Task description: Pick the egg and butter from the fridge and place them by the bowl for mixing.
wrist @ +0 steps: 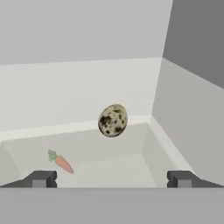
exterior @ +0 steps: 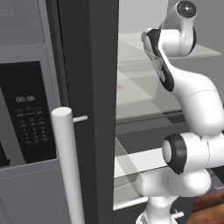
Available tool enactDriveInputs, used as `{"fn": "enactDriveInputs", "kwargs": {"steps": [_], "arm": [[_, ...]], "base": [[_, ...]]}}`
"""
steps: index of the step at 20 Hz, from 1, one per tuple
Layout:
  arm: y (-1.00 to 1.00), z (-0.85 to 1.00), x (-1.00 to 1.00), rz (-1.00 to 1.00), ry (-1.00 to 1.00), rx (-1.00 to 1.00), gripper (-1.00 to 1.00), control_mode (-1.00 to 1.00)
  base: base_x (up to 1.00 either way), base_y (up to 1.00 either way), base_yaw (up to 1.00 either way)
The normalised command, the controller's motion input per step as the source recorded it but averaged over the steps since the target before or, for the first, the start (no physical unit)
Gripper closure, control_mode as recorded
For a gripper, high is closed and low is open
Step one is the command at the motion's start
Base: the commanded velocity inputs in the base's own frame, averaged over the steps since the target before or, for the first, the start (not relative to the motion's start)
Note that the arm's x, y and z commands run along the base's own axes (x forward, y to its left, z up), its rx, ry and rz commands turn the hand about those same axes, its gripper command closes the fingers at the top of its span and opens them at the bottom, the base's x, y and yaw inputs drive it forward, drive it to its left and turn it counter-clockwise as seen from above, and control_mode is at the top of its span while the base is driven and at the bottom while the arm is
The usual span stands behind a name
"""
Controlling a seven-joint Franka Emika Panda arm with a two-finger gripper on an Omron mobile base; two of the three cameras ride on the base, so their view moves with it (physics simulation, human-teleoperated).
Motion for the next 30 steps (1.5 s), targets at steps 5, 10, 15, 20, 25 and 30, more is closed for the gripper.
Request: {"fn": "enactDriveInputs", "kwargs": {"steps": [5, 10, 15, 20, 25, 30], "arm": [[-0.06, -0.09, 0.41, 0.00, 0.05, 0.00, -1.00, -1.00], [-0.04, -0.05, 0.38, 0.00, 0.05, 0.00, -1.00, -1.00], [-0.02, -0.05, 0.48, 0.00, 0.05, 0.00, -1.00, -1.00], [0.00, -0.10, 0.45, 0.00, 0.03, 0.00, -1.00, -1.00], [-0.03, -0.05, 0.35, 0.00, 0.00, 0.00, -1.00, -1.00], [-0.02, -0.03, 0.04, 0.00, 0.00, 0.00, -1.00, -1.00]], "base": [[0.00, 0.00, 0.00], [0.00, 0.00, 0.00], [0.00, 0.00, 0.00], [0.00, 0.00, 0.00], [0.00, 0.00, 0.00], [0.00, 0.00, 0.00]]}}
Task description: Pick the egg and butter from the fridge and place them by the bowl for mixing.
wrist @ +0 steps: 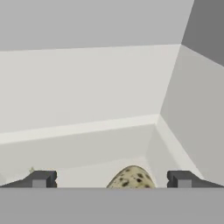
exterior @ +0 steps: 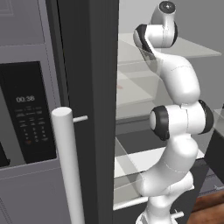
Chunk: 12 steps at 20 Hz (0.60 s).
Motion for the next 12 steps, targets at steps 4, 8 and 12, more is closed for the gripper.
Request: {"fn": "enactDriveInputs", "kwargs": {"steps": [4, 8, 12], "arm": [[-0.01, -0.19, -0.01, 0.00, 0.00, 0.00, -1.00, -1.00], [-0.01, -0.20, -0.13, 0.00, 0.00, 0.00, -1.00, -1.00], [-0.03, -0.01, -0.09, 0.00, -0.01, 0.00, -1.00, -1.00]], "base": [[0.00, 0.00, 0.00], [0.00, 0.00, 0.00], [0.00, 0.00, 0.00]]}}
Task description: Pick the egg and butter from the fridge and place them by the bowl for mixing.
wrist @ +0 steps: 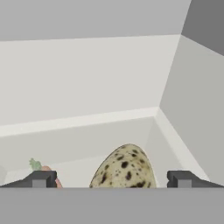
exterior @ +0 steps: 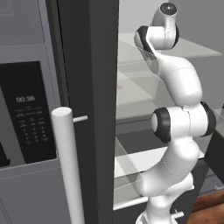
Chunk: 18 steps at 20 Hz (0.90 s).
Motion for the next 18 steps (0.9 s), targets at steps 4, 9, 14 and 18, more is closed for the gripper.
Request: {"fn": "enactDriveInputs", "kwargs": {"steps": [4, 9, 14, 18], "arm": [[0.00, 0.00, 0.00, 0.00, 0.00, 0.00, -1.00, -1.00], [0.00, 0.00, 0.00, 0.00, 0.00, 0.00, 1.00, -1.00], [0.00, 0.00, 0.00, 0.00, 0.00, 0.00, 1.00, -1.00], [0.00, 0.00, 0.00, 0.00, 0.00, 0.00, 1.00, -1.00]], "base": [[0.00, 0.00, 0.00], [0.00, 0.00, 0.00], [0.00, 0.00, 0.00], [0.00, 0.00, 0.00]]}}
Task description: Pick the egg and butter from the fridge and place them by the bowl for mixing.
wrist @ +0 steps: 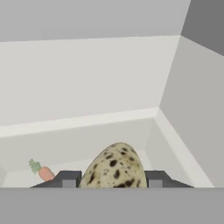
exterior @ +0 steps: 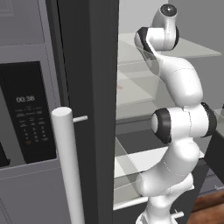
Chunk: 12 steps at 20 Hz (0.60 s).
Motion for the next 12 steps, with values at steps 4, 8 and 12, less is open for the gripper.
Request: {"fn": "enactDriveInputs", "kwargs": {"steps": [4, 8, 12], "arm": [[0.00, 0.00, 0.00, 0.00, -0.17, -0.01, 1.00, -1.00], [0.00, 0.00, 0.00, 0.00, -0.21, -0.02, 1.00, -1.00], [0.00, 0.00, 0.00, 0.00, 0.00, 0.00, 1.00, -1.00]], "base": [[0.00, 0.00, 0.00], [0.00, 0.00, 0.00], [0.00, 0.00, 0.00]]}}
